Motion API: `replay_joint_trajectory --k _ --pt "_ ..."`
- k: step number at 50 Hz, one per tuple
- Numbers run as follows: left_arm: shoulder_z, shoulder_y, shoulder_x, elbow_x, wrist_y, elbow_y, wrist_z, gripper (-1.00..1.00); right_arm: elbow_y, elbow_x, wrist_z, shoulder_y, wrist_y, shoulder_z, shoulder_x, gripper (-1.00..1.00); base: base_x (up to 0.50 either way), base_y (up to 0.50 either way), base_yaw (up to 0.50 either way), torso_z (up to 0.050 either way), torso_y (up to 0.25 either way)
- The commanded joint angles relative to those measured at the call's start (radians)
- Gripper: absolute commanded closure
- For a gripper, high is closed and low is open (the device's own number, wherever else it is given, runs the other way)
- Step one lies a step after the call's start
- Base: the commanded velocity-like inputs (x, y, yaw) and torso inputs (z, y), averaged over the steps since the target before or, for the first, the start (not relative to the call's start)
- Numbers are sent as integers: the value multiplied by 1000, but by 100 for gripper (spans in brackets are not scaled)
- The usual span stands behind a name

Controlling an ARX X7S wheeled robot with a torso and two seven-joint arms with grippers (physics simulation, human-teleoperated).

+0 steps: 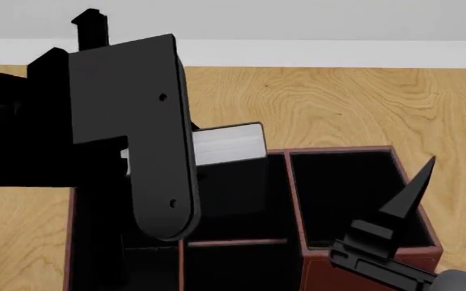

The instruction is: Pick up the book and place it in the back compartment of the caddy.

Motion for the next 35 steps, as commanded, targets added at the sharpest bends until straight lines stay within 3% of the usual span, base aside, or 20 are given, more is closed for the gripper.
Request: replay_joint_trajectory --k 1,16,35 --pt "77 -15 7 112 124 -76 45 100 0 3 2 -6 -13 19 0 -100 0 0 0 0 0" --pt "164 -20 47 193 240 -216 131 100 0 76 18 -57 -60 97 0 -100 0 0 0 1 1" --pt "220 13 63 219 277 -241 145 100 0 86 22 -56 -47 107 0 -100 0 0 0 0 2"
